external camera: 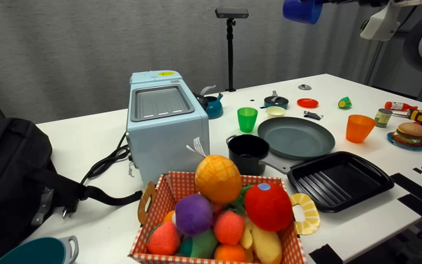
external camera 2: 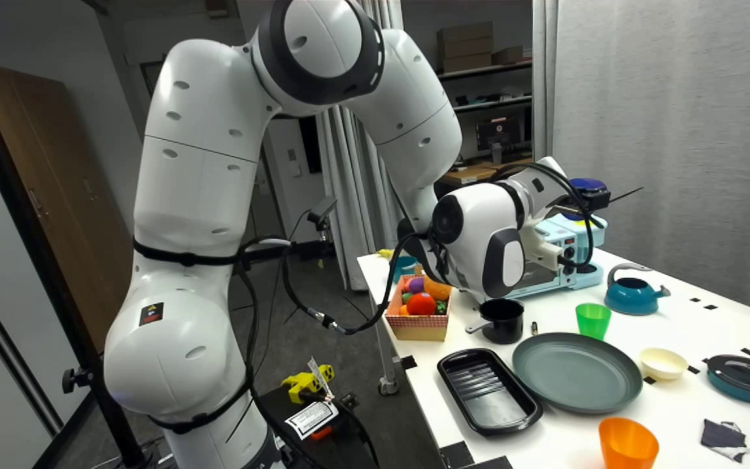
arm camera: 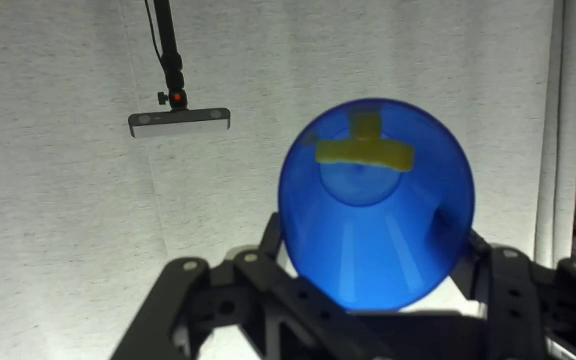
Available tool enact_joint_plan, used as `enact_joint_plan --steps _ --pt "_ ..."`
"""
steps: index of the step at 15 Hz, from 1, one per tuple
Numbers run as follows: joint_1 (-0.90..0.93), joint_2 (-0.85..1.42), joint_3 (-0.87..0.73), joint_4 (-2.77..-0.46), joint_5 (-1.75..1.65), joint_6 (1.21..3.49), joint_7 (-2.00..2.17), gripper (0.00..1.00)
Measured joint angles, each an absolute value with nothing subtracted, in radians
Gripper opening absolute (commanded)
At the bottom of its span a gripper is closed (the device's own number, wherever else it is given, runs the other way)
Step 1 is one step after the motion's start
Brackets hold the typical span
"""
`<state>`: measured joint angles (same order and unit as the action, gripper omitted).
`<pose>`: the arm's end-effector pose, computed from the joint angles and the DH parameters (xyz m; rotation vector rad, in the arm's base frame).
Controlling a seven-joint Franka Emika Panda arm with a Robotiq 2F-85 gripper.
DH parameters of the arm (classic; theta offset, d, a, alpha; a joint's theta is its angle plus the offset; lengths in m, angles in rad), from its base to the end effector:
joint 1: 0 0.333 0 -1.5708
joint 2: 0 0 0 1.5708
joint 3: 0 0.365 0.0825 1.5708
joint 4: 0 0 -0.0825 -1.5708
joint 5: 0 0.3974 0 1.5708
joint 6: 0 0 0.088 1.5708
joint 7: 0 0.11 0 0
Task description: Pick up the blue and orange cups from the table and pour their contents on the grey plate.
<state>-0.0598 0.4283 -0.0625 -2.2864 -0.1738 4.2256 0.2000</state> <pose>0.5784 -0.0424 0.3834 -2.2289 0.0747 -2.0771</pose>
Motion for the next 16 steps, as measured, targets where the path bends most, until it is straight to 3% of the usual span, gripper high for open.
enact_joint_plan --steps 16 --pt "-0.067 0.444 -0.044 -2.02 -0.187 4.215 0.2 0.5"
